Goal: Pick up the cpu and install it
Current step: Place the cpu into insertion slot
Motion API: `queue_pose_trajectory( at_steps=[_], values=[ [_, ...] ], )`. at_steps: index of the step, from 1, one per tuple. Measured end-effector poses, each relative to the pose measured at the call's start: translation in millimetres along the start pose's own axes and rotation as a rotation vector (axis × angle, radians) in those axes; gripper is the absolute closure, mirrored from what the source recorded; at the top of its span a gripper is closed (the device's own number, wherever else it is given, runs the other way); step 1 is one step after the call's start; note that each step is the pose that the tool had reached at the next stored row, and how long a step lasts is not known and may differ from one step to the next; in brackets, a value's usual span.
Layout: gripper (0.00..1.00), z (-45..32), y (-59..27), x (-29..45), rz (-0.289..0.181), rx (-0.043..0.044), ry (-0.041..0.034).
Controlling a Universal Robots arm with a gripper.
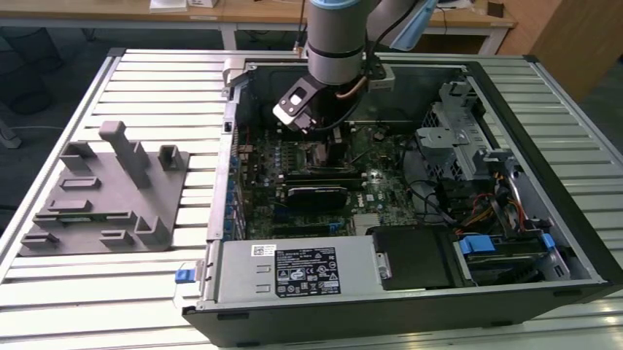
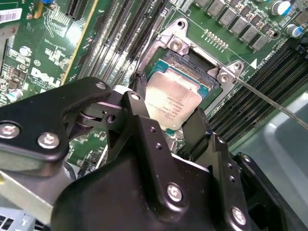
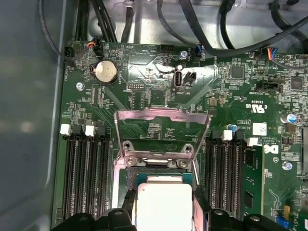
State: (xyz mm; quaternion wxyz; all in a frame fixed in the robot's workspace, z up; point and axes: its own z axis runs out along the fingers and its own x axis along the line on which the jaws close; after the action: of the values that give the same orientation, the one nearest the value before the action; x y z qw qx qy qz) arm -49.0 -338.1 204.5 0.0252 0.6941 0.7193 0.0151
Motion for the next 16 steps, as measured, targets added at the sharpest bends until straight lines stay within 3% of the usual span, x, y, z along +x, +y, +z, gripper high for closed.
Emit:
queue_pose_trajectory(
  at_steps=[16],
  values=[
    [0.46,7.9,-2.3,2.4,0.011,0.0003,-0.0006]
  ],
)
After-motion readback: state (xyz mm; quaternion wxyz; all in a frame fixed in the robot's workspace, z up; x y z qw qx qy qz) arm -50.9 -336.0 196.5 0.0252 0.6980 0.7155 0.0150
